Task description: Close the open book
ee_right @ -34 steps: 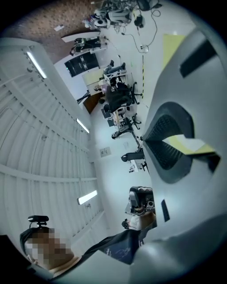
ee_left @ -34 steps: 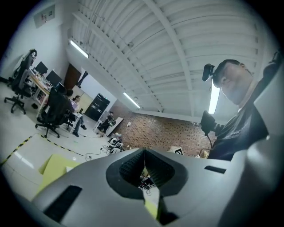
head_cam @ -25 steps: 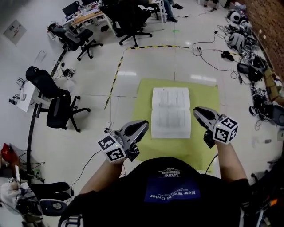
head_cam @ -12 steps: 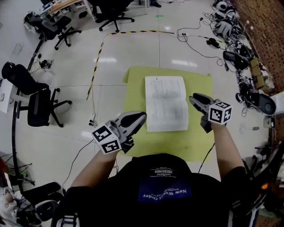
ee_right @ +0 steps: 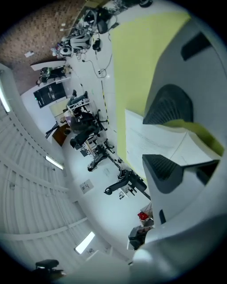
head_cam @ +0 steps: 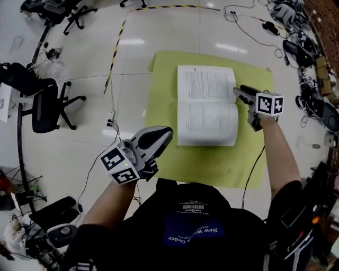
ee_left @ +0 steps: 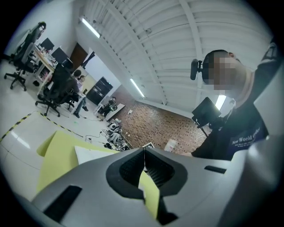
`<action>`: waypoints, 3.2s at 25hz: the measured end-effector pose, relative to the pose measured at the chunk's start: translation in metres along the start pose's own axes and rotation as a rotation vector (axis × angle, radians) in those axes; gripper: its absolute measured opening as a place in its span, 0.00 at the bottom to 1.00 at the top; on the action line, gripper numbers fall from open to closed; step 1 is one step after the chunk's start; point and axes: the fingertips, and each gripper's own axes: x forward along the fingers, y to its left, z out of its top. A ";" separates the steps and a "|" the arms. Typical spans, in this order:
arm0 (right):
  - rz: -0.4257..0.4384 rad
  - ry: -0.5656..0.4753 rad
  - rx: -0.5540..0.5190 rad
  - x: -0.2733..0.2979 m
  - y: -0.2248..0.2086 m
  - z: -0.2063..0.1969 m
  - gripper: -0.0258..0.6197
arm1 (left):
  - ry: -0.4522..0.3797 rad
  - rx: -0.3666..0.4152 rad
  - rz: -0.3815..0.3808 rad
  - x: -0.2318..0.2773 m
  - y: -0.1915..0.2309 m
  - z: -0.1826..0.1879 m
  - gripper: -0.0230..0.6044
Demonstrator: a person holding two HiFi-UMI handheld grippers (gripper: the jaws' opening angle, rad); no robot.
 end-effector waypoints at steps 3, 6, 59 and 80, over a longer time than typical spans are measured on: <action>0.009 0.005 0.033 0.018 -0.014 -0.006 0.33 | 0.007 -0.019 -0.004 0.002 0.005 -0.011 0.05; 0.024 -0.011 0.042 0.027 -0.024 -0.004 0.33 | 0.012 -0.037 -0.014 0.006 0.008 -0.021 0.05; 0.197 0.529 -1.490 -0.032 0.105 -0.187 0.41 | 0.000 -0.041 -0.058 -0.009 -0.013 -0.017 0.05; 0.228 -0.015 -0.745 -0.157 0.208 -0.038 0.36 | -0.062 0.085 -0.057 -0.026 -0.063 0.056 0.05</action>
